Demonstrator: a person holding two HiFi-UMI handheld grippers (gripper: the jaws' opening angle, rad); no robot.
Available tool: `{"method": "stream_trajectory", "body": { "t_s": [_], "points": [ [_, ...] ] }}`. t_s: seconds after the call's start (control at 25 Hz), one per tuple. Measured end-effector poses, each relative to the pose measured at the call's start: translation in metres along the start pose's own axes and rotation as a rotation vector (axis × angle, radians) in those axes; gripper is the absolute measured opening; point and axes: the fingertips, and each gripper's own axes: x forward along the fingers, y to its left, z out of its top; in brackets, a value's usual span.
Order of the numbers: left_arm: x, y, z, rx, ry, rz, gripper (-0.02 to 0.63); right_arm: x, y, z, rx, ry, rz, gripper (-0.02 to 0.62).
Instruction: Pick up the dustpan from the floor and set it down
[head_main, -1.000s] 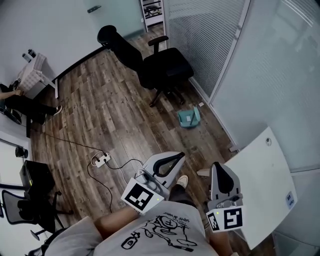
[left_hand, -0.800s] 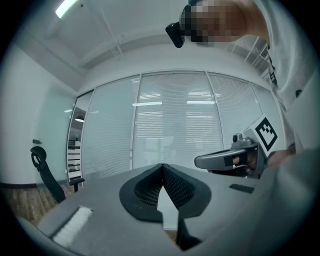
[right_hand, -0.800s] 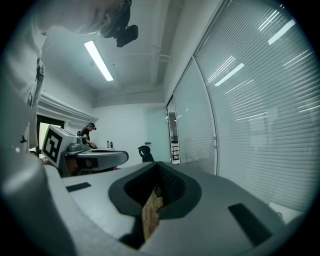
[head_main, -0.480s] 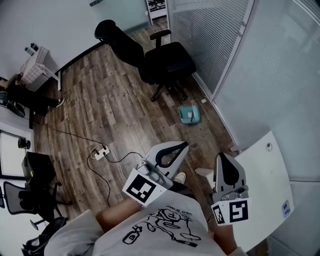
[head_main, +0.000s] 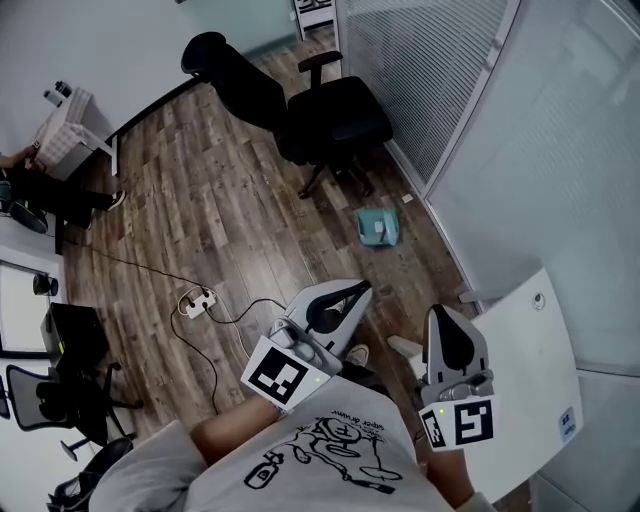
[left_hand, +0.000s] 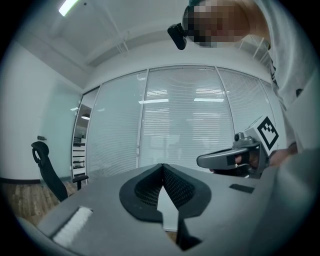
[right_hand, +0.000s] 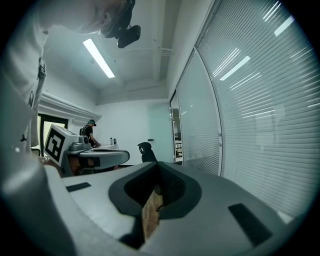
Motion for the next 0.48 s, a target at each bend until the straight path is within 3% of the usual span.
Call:
{"method": "stream_trajectory", "body": {
  "t_s": [0.48],
  "points": [
    [0.058,0.097,0.008,-0.012,-0.017,-0.025,-0.006,0.112,-0.021,0.015,-0.01,0.02,-0.005,0.003]
  ]
}}
